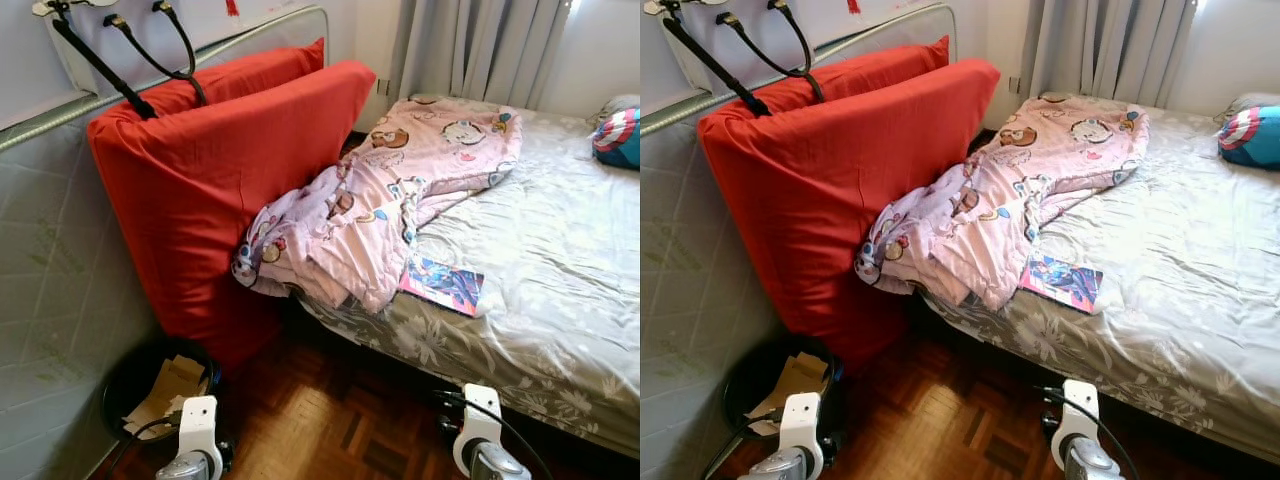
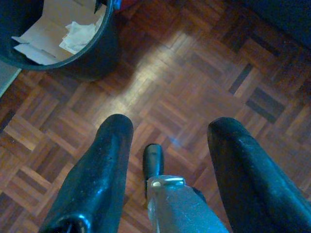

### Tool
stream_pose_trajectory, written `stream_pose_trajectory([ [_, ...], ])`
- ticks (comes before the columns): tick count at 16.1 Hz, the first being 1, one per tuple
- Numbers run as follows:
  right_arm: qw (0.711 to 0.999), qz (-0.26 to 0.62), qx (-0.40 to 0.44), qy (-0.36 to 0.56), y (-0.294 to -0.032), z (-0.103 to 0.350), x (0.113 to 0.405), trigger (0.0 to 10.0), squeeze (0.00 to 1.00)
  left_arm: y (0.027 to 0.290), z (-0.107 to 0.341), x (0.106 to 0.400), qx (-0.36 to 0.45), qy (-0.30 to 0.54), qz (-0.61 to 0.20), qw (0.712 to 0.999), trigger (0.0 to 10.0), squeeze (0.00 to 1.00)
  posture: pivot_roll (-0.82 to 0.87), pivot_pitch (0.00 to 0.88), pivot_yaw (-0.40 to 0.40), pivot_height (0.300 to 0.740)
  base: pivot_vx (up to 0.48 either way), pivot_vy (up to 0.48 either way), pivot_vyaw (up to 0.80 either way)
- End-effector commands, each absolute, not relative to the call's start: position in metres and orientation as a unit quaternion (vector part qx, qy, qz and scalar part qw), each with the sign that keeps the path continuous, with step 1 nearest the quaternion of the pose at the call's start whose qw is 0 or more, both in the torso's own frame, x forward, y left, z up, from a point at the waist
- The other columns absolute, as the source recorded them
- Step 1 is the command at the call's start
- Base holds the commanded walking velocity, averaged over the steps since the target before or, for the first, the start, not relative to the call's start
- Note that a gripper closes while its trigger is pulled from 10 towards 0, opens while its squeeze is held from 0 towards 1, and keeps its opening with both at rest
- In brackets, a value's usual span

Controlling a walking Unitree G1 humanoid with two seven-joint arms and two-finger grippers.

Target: Clean up the room

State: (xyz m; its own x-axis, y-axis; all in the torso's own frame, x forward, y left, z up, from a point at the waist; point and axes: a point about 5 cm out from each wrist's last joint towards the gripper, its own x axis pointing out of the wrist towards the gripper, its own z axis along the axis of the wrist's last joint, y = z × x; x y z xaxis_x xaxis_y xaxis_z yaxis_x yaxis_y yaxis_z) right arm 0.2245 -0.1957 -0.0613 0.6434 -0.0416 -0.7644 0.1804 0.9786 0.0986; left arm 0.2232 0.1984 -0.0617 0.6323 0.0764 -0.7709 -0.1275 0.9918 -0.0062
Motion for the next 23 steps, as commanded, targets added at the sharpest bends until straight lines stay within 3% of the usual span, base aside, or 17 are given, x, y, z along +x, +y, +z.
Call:
stream_pose_trajectory([
  [1,0.903,-0.059,0.081,0.418,-0.1959,-0.0607,0.2253,10.0,0.00,0.1978,-0.0616,0.2236,-0.036,0.423,0.057,0.903,10.0,0.00,0.01,0.000,0.012,0.740,0.270,0.000,0.00],
  [23,0.903,-0.062,0.086,0.416,-0.1958,-0.0608,0.2251,10.0,0.00,0.1972,-0.0619,0.2232,-0.039,0.425,0.051,0.903,10.0,0.00,0.00,0.000,0.013,0.740,0.299,0.000,0.00],
])
